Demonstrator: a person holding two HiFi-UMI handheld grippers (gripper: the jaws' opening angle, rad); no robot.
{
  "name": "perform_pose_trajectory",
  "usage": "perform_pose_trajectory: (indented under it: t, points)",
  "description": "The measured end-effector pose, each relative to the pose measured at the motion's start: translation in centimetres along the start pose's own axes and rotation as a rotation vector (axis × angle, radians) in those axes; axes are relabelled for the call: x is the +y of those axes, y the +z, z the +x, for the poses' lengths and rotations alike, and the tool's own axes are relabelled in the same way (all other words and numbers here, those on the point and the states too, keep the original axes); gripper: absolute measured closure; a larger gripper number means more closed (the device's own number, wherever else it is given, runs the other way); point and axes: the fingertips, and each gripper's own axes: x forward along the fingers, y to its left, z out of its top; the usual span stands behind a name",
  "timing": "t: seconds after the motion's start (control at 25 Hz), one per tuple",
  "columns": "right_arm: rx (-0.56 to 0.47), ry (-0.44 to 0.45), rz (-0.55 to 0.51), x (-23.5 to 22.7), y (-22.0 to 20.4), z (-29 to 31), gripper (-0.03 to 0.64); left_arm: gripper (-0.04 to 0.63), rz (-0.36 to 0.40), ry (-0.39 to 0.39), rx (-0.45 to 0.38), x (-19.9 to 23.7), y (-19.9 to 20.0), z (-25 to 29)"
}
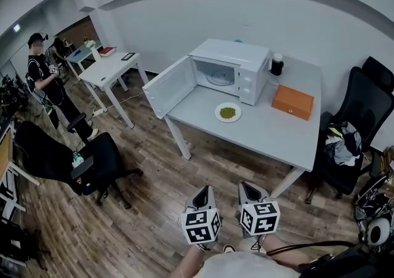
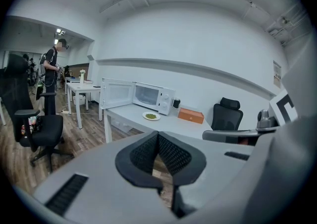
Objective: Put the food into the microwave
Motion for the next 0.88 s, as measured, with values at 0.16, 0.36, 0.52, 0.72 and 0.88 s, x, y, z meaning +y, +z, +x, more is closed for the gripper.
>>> perform_pose_trajectory:
  t: [0.16,0.36,0.52,0.72,0.88]
  points:
    - [0.010,-0.007,-0.005,-0.6,0.1,0.8,0.600,0.594,-0.004,-0.001,0.007,0.1,0.0,1.1]
    - [0.014,-0.011,-0.001,-1.2,0.5,1.5,0.600,0.594,-0.003,-0.003,0.009,0.2,0.4,2.1]
    - [0.023,-0.013,0.001,-1.5,0.6,2.3,0.600,0.594,-0.002,-0.003,0.013,0.6,0.7,2.8]
    - [0.034,-0.023,0.007,-1.7,0.5,3.2,0.600,0.593,-0.010,-0.009,0.022,1.3,0.7,3.8]
    - [0.046,-0.037,0.009,-2.2,0.5,5.2,0.600,0.593,-0.018,-0.021,0.025,2.4,0.9,5.7]
